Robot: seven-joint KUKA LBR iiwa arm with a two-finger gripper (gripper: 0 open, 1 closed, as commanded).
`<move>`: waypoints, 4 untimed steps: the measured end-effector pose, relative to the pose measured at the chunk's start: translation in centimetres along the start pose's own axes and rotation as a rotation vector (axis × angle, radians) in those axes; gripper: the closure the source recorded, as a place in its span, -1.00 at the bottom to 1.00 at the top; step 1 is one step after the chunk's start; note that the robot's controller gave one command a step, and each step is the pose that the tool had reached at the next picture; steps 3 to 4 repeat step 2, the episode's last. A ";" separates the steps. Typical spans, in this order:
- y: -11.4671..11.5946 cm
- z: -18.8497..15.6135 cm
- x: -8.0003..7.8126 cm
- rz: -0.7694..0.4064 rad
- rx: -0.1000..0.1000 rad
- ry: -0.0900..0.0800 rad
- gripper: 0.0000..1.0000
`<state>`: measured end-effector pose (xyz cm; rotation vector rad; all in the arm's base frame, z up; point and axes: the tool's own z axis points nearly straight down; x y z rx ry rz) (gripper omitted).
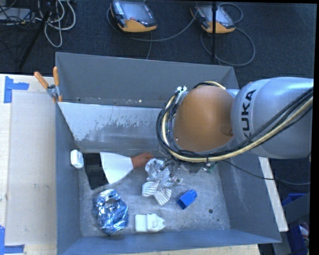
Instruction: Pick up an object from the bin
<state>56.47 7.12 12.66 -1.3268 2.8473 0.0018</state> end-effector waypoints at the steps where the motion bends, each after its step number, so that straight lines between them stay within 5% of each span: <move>1: 0.5 -5.1 0.2 0.010 -0.004 0.003 1.00; 2: -0.7 -9.4 -0.7 0.005 0.002 -0.003 1.00; 4: -0.7 -9.4 -0.7 0.005 0.002 -0.003 1.00</move>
Offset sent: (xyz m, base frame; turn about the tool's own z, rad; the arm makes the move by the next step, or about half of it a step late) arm 0.0088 -0.0005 0.0933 0.0024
